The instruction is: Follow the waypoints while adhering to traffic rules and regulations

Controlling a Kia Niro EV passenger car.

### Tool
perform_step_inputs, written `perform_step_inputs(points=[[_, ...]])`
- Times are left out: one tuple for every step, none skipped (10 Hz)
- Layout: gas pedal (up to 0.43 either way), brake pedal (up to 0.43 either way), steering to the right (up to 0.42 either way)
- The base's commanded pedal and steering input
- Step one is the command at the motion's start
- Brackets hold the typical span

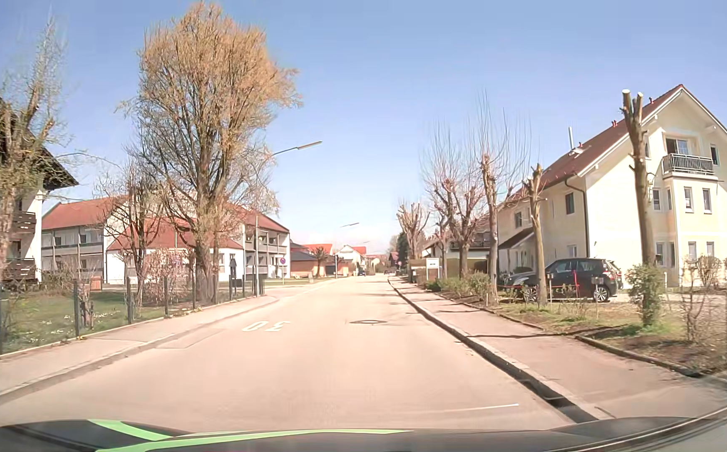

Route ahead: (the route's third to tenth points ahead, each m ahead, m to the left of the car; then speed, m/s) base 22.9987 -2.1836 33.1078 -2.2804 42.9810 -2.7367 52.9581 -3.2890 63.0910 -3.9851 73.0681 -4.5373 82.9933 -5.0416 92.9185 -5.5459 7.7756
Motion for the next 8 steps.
perform_step_inputs(points=[[0.079,0.0,-0.001],[0.079,0.0,-0.001],[0.079,0.0,-0.001],[0.079,0.0,-0.001],[0.079,0.0,-0.001],[0.079,0.0,-0.001],[0.079,0.0,-0.001],[0.079,0.0,-0.001]])
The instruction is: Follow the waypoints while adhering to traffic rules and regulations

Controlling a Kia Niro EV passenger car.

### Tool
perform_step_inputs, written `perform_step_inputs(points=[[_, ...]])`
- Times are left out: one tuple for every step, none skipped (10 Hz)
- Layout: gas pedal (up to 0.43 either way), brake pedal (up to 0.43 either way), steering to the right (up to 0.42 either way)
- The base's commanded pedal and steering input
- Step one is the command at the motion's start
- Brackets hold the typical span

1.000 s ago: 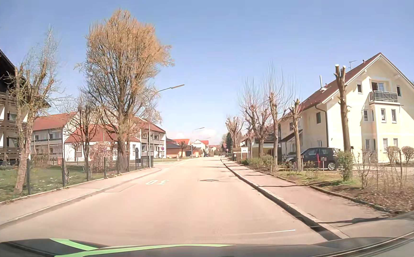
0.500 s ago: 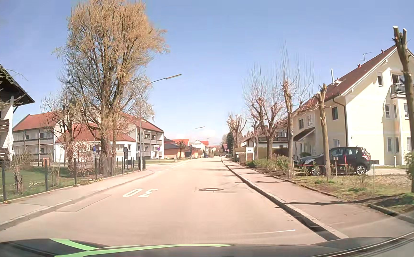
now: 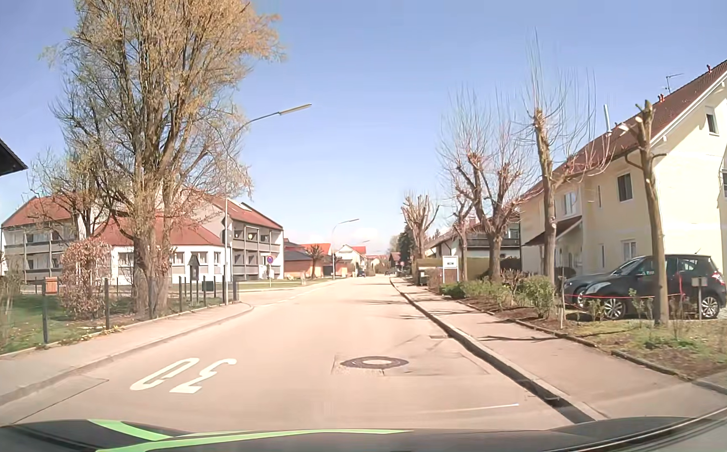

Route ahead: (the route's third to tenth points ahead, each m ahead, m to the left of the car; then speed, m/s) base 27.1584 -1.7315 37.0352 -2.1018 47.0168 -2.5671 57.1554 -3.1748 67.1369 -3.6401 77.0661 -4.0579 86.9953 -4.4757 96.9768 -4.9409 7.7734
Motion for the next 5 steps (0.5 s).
perform_step_inputs(points=[[0.079,0.0,-0.001],[0.079,0.0,-0.001],[0.079,0.0,-0.001],[0.079,0.0,-0.001],[0.079,0.0,-0.001]])
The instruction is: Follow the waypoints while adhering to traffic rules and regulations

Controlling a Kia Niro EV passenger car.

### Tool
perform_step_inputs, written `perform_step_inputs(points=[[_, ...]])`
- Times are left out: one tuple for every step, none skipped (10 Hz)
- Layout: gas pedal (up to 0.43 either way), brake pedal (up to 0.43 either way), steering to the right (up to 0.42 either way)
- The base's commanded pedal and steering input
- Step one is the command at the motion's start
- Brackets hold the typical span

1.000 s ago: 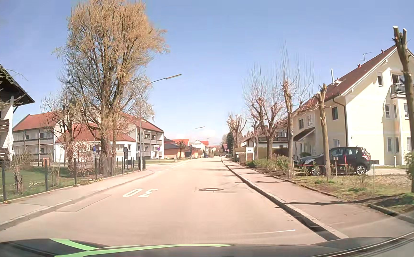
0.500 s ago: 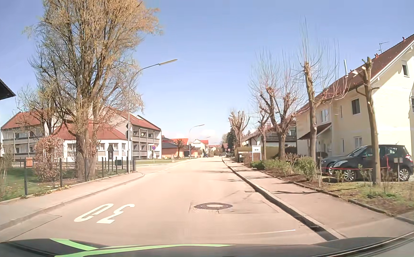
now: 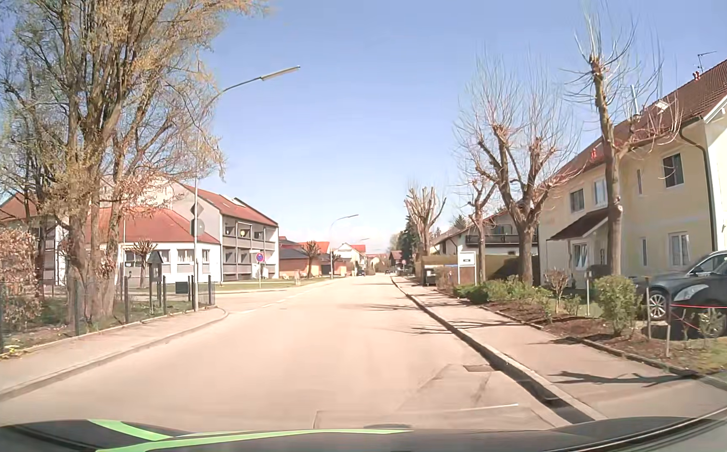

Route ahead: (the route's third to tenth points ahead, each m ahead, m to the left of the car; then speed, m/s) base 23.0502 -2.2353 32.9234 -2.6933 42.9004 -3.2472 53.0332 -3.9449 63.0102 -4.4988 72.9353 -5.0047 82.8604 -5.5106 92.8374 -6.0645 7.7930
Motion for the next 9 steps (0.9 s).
perform_step_inputs(points=[[0.079,0.0,-0.001],[0.079,0.0,0.0],[0.079,0.0,-0.001],[0.087,0.0,0.001],[0.087,0.0,0.002],[0.087,0.0,0.001],[0.087,0.0,0.001],[0.087,0.0,0.002],[0.087,0.0,0.002]])
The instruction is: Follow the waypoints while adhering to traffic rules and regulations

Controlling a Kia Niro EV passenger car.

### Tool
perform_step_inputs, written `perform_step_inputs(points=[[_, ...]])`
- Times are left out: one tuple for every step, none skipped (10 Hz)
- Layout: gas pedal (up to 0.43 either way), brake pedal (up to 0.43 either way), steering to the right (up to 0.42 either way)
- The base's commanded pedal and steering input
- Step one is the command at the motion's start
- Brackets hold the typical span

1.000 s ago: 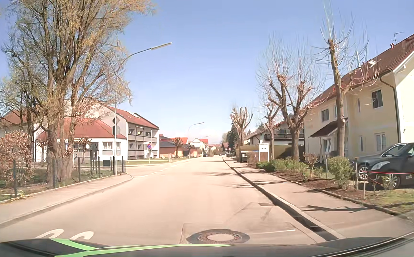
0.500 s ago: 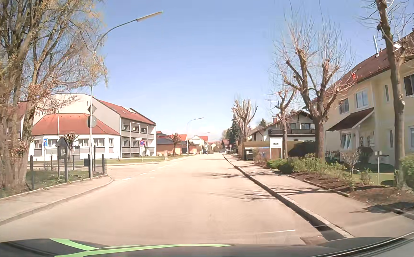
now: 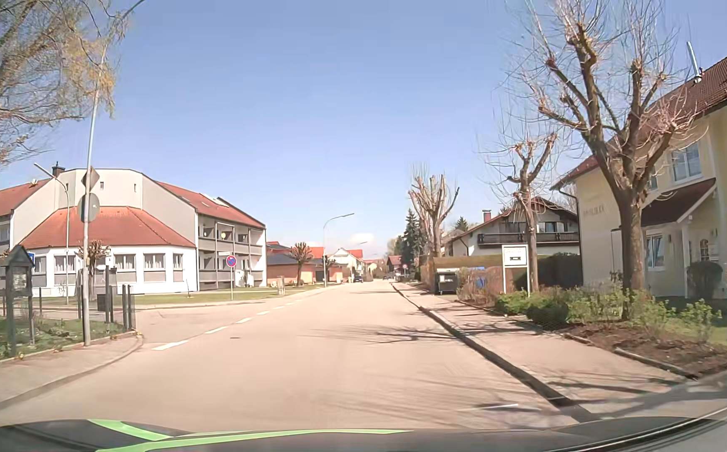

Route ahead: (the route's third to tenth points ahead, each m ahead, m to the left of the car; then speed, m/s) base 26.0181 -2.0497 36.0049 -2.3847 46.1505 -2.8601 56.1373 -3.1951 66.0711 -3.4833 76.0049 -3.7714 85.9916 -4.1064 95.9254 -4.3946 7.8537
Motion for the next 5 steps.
perform_step_inputs(points=[[0.087,0.0,0.001],[0.087,0.0,0.002],[0.087,0.0,0.002],[0.087,0.0,0.002],[0.087,0.0,0.002]])
